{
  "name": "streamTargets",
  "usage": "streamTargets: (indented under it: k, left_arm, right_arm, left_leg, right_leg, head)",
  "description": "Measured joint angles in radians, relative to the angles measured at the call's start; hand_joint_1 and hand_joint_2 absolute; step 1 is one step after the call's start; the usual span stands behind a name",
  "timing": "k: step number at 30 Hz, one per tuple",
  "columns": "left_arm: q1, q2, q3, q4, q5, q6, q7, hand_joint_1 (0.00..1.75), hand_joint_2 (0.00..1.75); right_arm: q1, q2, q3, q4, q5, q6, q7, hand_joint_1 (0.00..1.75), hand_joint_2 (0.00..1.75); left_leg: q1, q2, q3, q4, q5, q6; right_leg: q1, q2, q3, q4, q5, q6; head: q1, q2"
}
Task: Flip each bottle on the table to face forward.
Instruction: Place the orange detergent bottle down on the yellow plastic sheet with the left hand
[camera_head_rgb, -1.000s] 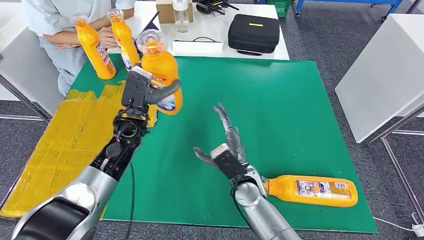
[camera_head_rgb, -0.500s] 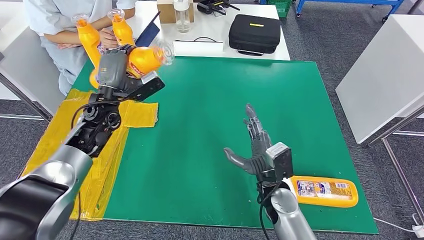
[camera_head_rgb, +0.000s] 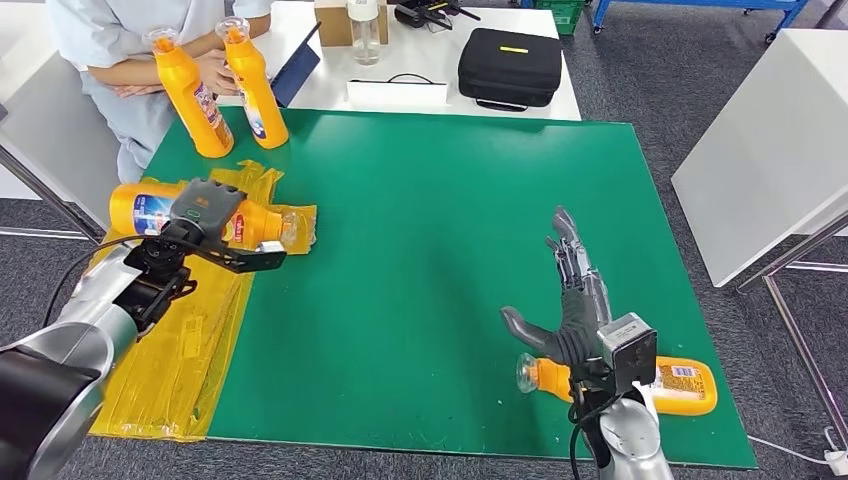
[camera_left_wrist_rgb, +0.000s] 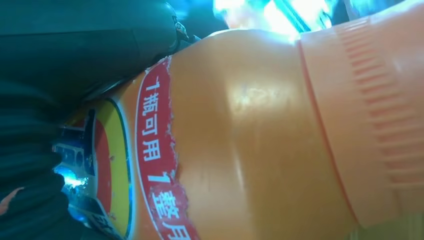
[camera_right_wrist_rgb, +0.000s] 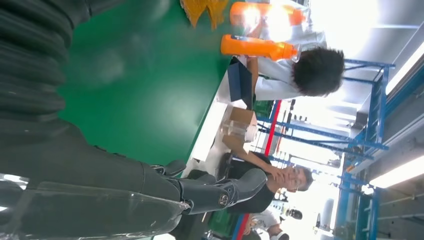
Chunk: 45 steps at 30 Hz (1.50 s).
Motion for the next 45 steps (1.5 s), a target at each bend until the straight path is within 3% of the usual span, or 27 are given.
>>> streamTargets:
  k: [4,8,17,26,30,35,41,45]
  left_arm:
    - [0.018,0.015,0.000,0.023,0.000,-0.009,-0.016,1.75,1.75]
    - [0.026,0.019,0.001,0.038,0.010,-0.019,-0.032,0.00,1.75]
    - [0.066,-0.013,0.084,0.048,0.052,0.062,-0.038,0.00,1.75]
    - [0.065,-0.058,0.185,0.048,0.085,0.110,-0.056,0.00,1.75]
    - [0.068,-0.073,0.231,0.047,0.125,0.152,-0.066,0.00,1.75]
    - [0.075,-0.109,0.323,0.047,0.260,0.143,-0.177,0.00,1.75]
    - [0.081,-0.176,0.489,0.030,0.510,0.075,-0.400,0.00,1.75]
    - [0.085,-0.210,0.559,0.015,0.549,0.065,-0.433,0.00,1.75]
  right_arm:
    - [-0.001,0.001,-0.021,-0.003,0.004,0.008,0.000,0.00,1.75]
    - [0.001,0.000,-0.031,-0.004,0.053,0.005,0.001,0.00,1.75]
    - [0.017,-0.039,-0.018,-0.039,0.430,-0.027,0.049,0.00,1.75]
    - [0.017,-0.114,0.028,-0.094,0.546,-0.018,0.061,0.00,1.75]
    - [0.021,-0.174,0.066,-0.119,0.628,-0.011,0.001,0.00,1.75]
    - [0.081,-0.286,0.096,-0.191,0.706,-0.003,-0.063,0.00,1.75]
    - [0.237,-0.408,0.045,-0.323,0.780,0.076,-0.026,0.00,1.75]
    - [0.315,-0.463,-0.014,-0.393,0.781,0.103,-0.019,0.00,1.75]
  left_leg:
    - [0.000,-0.001,0.000,0.000,0.000,0.000]
    - [0.000,-0.002,0.000,0.000,0.000,0.000]
    - [0.000,-0.003,-0.001,0.000,0.000,0.000]
    - [0.000,-0.003,0.000,0.000,0.000,0.000]
    - [0.000,-0.003,0.000,0.000,0.000,0.000]
    - [-0.001,-0.007,-0.001,0.000,0.000,0.000]
    - [-0.002,-0.010,-0.002,0.000,-0.001,0.001]
    - [-0.002,-0.008,-0.002,0.000,-0.001,0.002]
  right_leg:
    - [0.000,0.000,0.000,0.000,0.000,0.000]
    - [0.000,-0.001,0.000,0.000,0.000,0.000]
    - [0.000,-0.001,0.000,0.000,0.000,0.000]
    - [0.000,-0.001,0.000,0.000,0.000,0.000]
    - [0.000,-0.001,0.000,0.000,0.000,0.000]
    - [-0.001,-0.004,0.001,-0.001,0.000,0.001]
    - [-0.003,-0.006,0.000,-0.001,-0.001,0.002]
    - [-0.003,-0.005,0.000,-0.001,-0.001,0.003]
  head:
    - [0.000,0.000]
    - [0.000,0.000]
    - [0.000,0.000]
    - [0.000,0.000]
    - [0.000,0.000]
    - [0.000,0.000]
    - [0.000,0.000]
    - [0.000,0.000]
